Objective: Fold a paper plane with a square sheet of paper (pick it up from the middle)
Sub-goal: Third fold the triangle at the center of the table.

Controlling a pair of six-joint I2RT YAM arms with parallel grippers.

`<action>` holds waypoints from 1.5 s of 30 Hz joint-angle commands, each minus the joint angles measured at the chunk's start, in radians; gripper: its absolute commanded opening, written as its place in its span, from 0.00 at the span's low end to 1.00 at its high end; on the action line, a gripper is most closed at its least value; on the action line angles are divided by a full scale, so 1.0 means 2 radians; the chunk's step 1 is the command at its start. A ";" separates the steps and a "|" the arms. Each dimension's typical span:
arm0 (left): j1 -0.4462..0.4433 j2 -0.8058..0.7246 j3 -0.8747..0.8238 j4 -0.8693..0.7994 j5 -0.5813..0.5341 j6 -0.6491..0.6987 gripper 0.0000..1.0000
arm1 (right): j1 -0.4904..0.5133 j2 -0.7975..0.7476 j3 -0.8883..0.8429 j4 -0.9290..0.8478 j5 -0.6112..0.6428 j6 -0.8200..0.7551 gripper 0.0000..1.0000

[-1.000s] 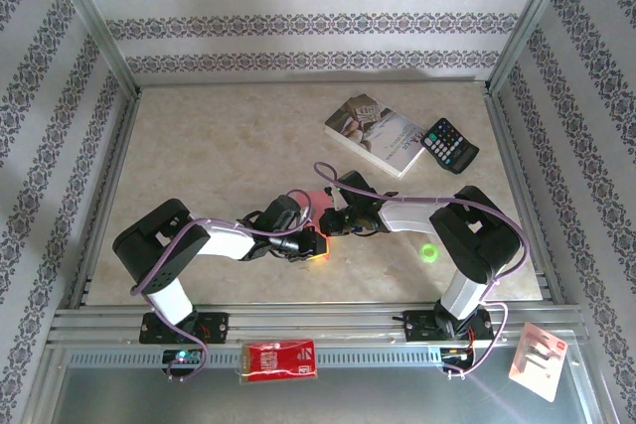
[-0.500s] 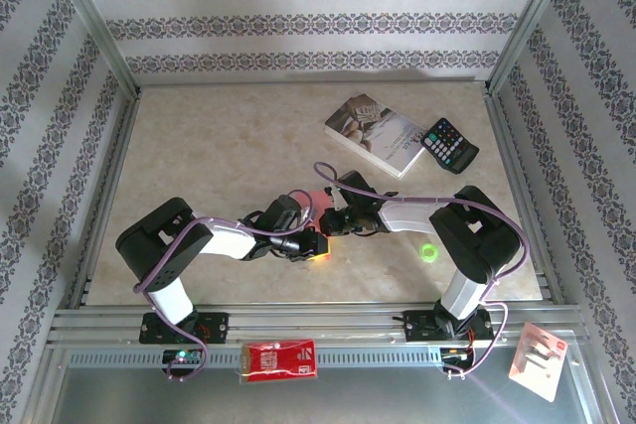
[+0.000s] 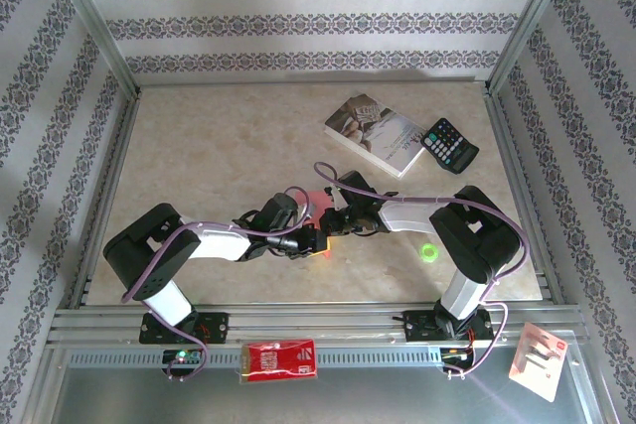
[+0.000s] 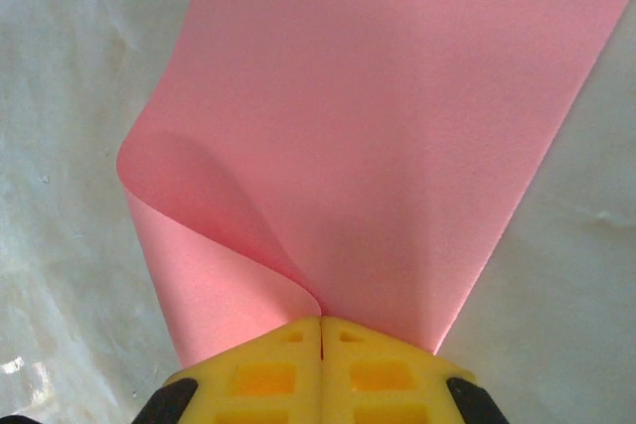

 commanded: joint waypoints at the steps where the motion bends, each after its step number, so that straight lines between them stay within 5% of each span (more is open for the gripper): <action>1: 0.006 0.006 0.008 -0.010 -0.004 0.017 0.13 | -0.006 0.020 -0.008 -0.040 0.026 -0.008 0.01; 45: -0.014 0.031 0.000 0.016 0.004 0.015 0.13 | -0.004 0.025 -0.014 -0.034 0.026 -0.001 0.01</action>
